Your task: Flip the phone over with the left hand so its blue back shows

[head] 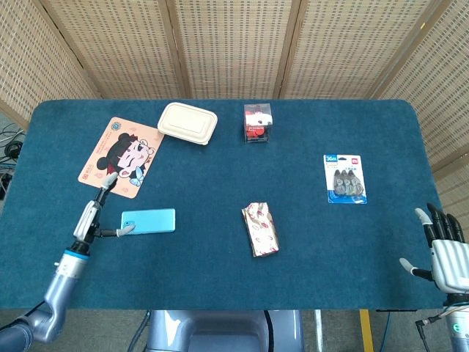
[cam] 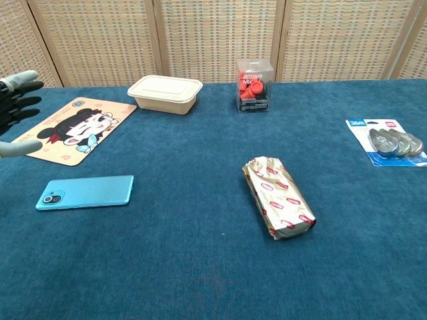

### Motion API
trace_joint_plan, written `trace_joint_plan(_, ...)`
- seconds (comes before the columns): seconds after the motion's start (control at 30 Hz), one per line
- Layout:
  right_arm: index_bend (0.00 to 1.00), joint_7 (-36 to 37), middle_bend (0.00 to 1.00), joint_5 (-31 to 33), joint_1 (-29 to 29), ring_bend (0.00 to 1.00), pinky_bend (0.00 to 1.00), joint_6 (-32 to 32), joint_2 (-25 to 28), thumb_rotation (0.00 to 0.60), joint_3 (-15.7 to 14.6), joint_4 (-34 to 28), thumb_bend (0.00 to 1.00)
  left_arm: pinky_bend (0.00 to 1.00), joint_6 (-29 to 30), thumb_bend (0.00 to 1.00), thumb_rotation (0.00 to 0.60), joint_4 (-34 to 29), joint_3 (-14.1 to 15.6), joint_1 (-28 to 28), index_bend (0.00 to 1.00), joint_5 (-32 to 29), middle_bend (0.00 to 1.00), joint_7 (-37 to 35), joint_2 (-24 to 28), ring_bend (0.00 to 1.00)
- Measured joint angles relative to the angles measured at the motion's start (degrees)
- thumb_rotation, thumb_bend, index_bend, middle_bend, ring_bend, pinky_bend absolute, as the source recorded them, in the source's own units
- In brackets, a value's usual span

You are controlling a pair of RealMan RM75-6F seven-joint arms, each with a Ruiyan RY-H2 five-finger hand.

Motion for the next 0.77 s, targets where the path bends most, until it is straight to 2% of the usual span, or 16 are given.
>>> trace_joint_plan(0.17,0.01,0.2,0.0,-0.3,-0.1,0.0,0.0,0.3,0.2,0.6,-0.1,-0.3,0.0,0.0,2.8,0.0,0.6,-4.5,0.3,0.9,0.0,1.3,0.0,9.0,4.3,0.0)
trace_joint_plan(0.27,0.01,0.3,0.0,-0.4,-0.2,0.0,0.0,0.6,0.3,0.6,0.0,-0.4,0.0,0.0,2.6,0.0,0.6,-10.1,0.5,1.3,0.0,1.3,0.0,18.9,8.9,0.0)
trace_joint_plan(0.47,0.01,0.3,0.0,-0.4,-0.4,0.0,0.0,1.1,0.5,0.6,0.1,-0.6,0.0,0.0,1.3,0.0,0.6,-25.7,0.7,3.0,0.0,-1.7,0.0,45.2,20.1,0.0)
trace_joint_plan(0.6,0.01,0.0,0.0,-0.5,-0.5,0.0,0.0,1.5,0.6,0.6,0.2,-0.7,0.0,0.0,1.6,0.0,0.6,-37.6,0.8,5.4,0.0,-6.3,0.0,63.7,27.5,0.0)
trace_joint_plan(0.7,0.01,-0.4,0.0,-0.6,-0.6,0.0,0.0,1.8,0.4,0.6,0.2,-0.7,0.0,0.0,2.1,0.0,0.6,-45.3,0.9,7.6,0.0,-9.8,0.0,72.1,32.0,0.0)
trace_joint_plan(0.77,0.01,-0.8,0.0,-0.6,-0.6,0.0,0.0,1.8,0.3,0.6,0.2,-0.5,0.0,0.0,2.0,0.0,0.6,-47.7,1.0,8.3,0.0,-10.7,0.0,74.5,33.1,0.0)
